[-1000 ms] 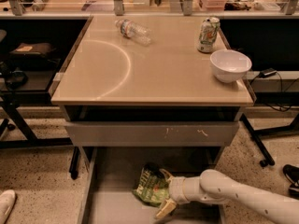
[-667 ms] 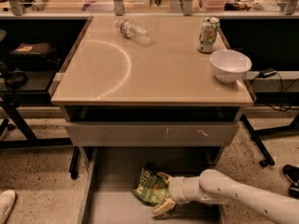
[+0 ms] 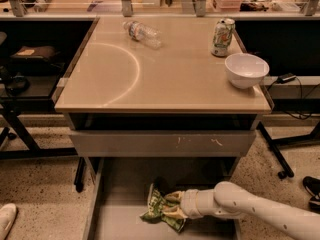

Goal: Pick green jalapeno chip bag from middle drawer and place on counter

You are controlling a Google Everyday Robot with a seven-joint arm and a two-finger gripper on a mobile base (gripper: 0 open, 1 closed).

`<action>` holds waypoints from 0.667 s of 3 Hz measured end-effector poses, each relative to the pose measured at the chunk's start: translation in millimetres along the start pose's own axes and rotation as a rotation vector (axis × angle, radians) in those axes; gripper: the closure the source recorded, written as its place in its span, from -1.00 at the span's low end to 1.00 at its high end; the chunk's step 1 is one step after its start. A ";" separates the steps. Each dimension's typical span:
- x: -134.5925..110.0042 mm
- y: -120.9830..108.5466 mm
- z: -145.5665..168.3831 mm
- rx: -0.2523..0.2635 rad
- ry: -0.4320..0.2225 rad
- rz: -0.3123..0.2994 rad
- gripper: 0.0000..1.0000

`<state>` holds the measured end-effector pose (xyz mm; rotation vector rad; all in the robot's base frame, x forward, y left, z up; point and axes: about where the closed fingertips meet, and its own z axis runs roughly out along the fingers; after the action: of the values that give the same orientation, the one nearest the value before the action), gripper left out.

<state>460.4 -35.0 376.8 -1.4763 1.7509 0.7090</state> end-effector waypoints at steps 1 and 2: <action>0.0 0.0 0.1 0.000 0.000 0.000 0.79; 0.0 0.1 0.1 0.000 0.000 0.000 1.00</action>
Offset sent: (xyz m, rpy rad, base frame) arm 0.0000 0.0000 0.0000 0.0000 0.0000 0.0000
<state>460.4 -34.9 376.8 -1.4763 1.7508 0.7092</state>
